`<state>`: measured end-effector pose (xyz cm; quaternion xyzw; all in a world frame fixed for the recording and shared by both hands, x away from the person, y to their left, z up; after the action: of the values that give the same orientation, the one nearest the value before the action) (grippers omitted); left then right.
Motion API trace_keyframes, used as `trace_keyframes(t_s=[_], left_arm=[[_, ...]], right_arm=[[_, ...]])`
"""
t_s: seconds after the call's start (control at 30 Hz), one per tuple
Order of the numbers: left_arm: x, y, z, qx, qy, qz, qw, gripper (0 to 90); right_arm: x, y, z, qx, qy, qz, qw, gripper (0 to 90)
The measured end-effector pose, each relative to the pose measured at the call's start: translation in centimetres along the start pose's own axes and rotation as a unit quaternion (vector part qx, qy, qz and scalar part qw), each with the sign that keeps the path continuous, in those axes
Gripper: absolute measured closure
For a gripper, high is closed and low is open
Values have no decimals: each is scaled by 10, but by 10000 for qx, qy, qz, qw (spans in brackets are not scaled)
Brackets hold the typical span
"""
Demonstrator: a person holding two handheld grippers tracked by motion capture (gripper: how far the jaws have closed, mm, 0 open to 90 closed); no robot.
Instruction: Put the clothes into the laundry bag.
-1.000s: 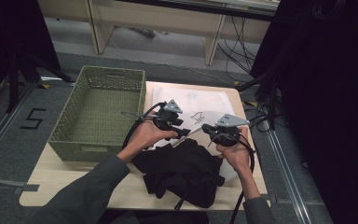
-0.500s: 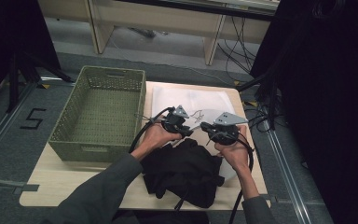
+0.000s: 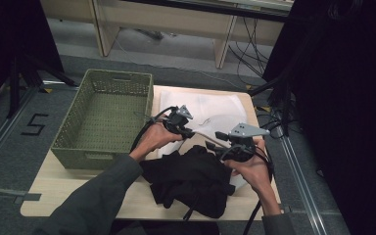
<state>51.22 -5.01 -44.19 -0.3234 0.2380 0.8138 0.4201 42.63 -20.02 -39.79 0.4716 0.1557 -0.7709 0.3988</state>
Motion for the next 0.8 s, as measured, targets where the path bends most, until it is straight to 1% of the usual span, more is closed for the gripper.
trace_keyframes(t_s=[0.03, 0.1, 0.13, 0.2, 0.23, 0.27, 0.3, 0.33, 0.37, 0.4, 0.43, 0.47, 0.5, 0.53, 0.57, 0.6, 0.63, 0.67, 0.7, 0.73, 0.77, 0.8], left_arm=[[0, -1, 1, -5, -16, -40, 10000, 846], [-1, 0, 2, 24, 12, 27, 10000, 845], [-1, -1, 3, 21, -28, -12, 10000, 845], [-1, -1, 3, 20, -66, -32, 10000, 844], [-1, -1, 4, 21, -77, -35, 10000, 844], [-1, -1, 4, 37, -75, -40, 10000, 844], [-1, -1, 4, 50, -82, -37, 9999, 843], [-1, -1, 4, 48, -87, -30, 9999, 842], [-1, -1, 5, 56, -82, -20, 9999, 842], [-2, 1, 3, 68, 74, 180, 9998, 842], [-1, 0, 4, 77, -50, 42, 9999, 842], [0, 0, 5, 73, -89, -40, 9999, 842], [0, 1, 4, 93, -61, -18, 9999, 842], [-1, 3, 2, 107, 50, 139, 9998, 841], [-1, 3, 2, 107, 37, 125, 9999, 841], [-1, 3, 2, 111, 33, 117, 9999, 842], [0, 3, 2, 111, 27, 121, 9999, 842], [0, 3, 2, 110, 10, 102, 9999, 842], [0, 2, 3, 105, -51, 8, 9999, 843], [1, 2, 4, 137, -135, -116, 9997, 844], [0, 5, 3, 160, -18, 73, 9998, 846], [1, 5, 5, 156, -135, -60, 9998, 848]], right_arm=[[2, -11, 5, -179, -59, -88, 9998, 445], [5, -22, 10, -313, -143, -23, 9994, 415], [7, -28, 11, -383, -214, -37, 9990, 409], [13, -41, 10, -572, -364, -73, 9977, 388], [17, -49, 7, -702, -428, -38, 9966, 369], [21, -53, 6, -770, -495, -18, 9958, 362], [26, -60, 1, -823, -528, 27, 9952, 345], [30, -64, -1, -892, -639, 113, 9939, 326], [34, -68, -5, -972, -634, 162, 9931, 316], [38, -71, -9, -1033, -616, 152, 9926, 304], [43, -73, -14, -1064, -694, 201, 9917, 288], [49, -78, -18, -1113, -832, 192, 9901, 271], [54, -80, -24, -1104, -960, 246, 9889, 253], [57, -82, -29, -1095, -1036, 303, 9881, 238], [60, -84, -31, -1114, -1139, 321, 9867, 228], [62, -86, -34, -1081, -1146, 323, 9870, 228], [66, -89, -39, -1010, -1144, 402, 9875, 235], [69, -90, -41, -883, -1263, 502, 9868, 254], [71, -90, -43, -789, -1375, 514, 9860, 304], [75, -90, -44, -680, -1585, 473, 9839, 398], [79, -87, -47, -534, -1630, 455, 9841, 508], [81, -84, -48, -547, -1713, 476, 9826, 616]])
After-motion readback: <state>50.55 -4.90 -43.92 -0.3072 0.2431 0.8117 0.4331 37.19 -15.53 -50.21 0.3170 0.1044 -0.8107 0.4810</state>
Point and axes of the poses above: each handheld gripper's, and its own axes: z roughly backward along the jaws, x roughly out of its underside, y roughly to its right, the point moved 6 cm from there along -z, roughly forward along the jaws, and after that the axes turned 8 degrees about z, right-handed, at the moved point
